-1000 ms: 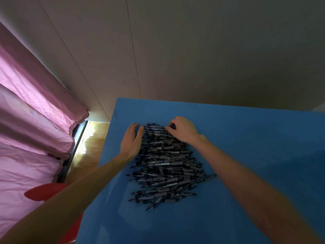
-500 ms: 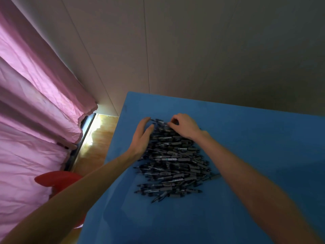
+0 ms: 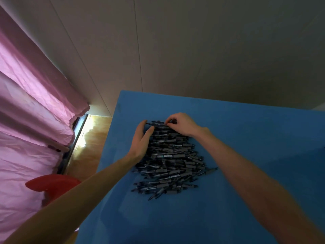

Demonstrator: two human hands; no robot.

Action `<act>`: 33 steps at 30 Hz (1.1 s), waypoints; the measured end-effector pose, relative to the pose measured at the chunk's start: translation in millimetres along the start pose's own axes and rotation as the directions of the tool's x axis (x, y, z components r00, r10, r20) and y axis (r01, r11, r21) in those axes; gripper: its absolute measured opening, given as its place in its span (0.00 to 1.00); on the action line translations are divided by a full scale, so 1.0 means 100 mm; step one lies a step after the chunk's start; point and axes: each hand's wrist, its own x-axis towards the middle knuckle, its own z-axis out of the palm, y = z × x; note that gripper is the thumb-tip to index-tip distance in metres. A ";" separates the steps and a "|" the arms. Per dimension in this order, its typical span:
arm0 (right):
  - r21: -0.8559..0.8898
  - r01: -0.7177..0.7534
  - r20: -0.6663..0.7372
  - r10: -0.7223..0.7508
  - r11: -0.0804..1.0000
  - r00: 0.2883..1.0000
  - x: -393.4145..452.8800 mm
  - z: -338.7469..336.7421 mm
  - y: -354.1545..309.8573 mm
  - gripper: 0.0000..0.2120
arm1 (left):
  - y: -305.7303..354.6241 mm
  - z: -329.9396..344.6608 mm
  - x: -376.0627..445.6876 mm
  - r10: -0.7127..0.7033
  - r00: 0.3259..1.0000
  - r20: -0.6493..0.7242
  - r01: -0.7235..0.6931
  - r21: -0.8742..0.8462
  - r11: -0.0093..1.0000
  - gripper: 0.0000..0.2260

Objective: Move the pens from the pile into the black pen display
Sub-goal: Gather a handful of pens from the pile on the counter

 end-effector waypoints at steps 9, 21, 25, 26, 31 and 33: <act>0.199 -0.306 -0.246 0.349 0.931 0.904 -0.42 -0.08 0.38 0.22 | -0.12 -0.19 0.43 0.041 0.999 -0.003 -0.036 0.428 0.903 0.29; 0.047 -0.271 -0.172 0.275 0.961 0.946 -0.33 0.06 0.25 0.27 | 0.07 -0.01 0.61 0.006 0.996 0.093 -0.049 0.466 0.883 0.29; -0.016 -0.185 -0.089 0.183 0.983 0.979 -0.15 0.08 0.16 0.19 | 0.14 0.04 0.57 0.014 0.991 0.130 -0.072 0.454 0.888 0.19; -0.036 -0.160 -0.092 0.156 0.987 0.984 -0.15 0.12 0.15 0.18 | 0.13 0.04 0.53 0.024 0.992 0.128 -0.082 0.467 0.880 0.20; -0.060 -0.105 -0.141 0.095 0.993 0.985 -0.27 0.25 0.16 0.17 | 0.02 0.05 0.36 0.125 0.988 0.092 -0.154 0.533 0.832 0.19; -0.023 -0.103 -0.138 0.099 0.994 0.986 -0.30 0.23 0.15 0.19 | 0.01 0.04 0.34 0.165 0.984 0.060 -0.171 0.538 0.825 0.20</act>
